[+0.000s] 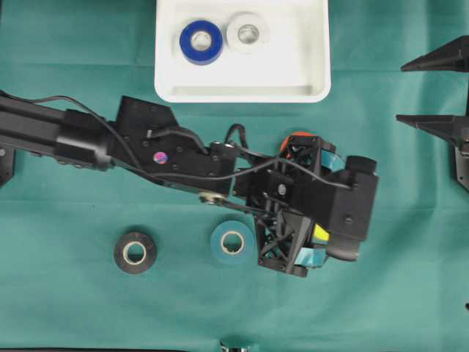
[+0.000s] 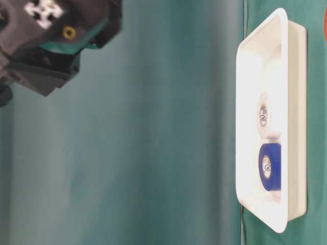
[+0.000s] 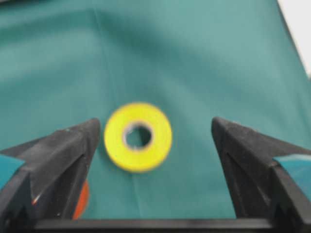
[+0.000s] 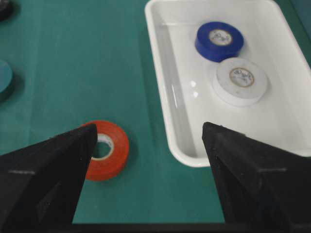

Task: Pick up the tape from a random location and place it into the white case.
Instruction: 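Move the left gripper rightward over the yellow tape roll, then lower the left gripper and pinch the yellow tape roll through its hole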

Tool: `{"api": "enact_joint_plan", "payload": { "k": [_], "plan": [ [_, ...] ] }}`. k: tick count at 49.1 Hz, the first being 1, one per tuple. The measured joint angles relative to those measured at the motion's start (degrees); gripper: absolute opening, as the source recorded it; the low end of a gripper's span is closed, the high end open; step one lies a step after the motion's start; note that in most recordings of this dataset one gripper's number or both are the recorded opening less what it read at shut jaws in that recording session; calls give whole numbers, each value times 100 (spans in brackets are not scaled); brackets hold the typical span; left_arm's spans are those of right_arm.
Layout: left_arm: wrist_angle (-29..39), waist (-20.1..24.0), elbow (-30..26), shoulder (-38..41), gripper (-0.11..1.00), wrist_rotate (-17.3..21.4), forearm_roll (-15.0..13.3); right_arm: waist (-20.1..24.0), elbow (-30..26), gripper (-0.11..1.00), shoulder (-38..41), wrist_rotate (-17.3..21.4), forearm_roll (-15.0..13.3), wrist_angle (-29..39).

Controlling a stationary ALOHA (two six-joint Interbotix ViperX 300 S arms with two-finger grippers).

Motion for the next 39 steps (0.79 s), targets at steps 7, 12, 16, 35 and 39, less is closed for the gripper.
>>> {"api": "enact_joint_plan", "payload": {
  "k": [7, 12, 16, 35, 39],
  "plan": [
    [527, -26, -325, 167, 94, -9, 0, -9, 0, 85, 0, 0, 0, 0],
    [606, -53, -396, 229, 94, -9, 0, 0, 0, 85, 0, 0, 0, 0],
    [624, -62, -396, 229, 94, -9, 9, -9, 0, 85, 9, 9, 0, 0],
    [501, -62, -360, 237, 94, 0, 26, -9, 0, 85, 9, 9, 9, 0],
    [404, -62, -281, 237, 94, 0, 18, -9, 0, 85, 18, 9, 0, -9]
  ]
}}
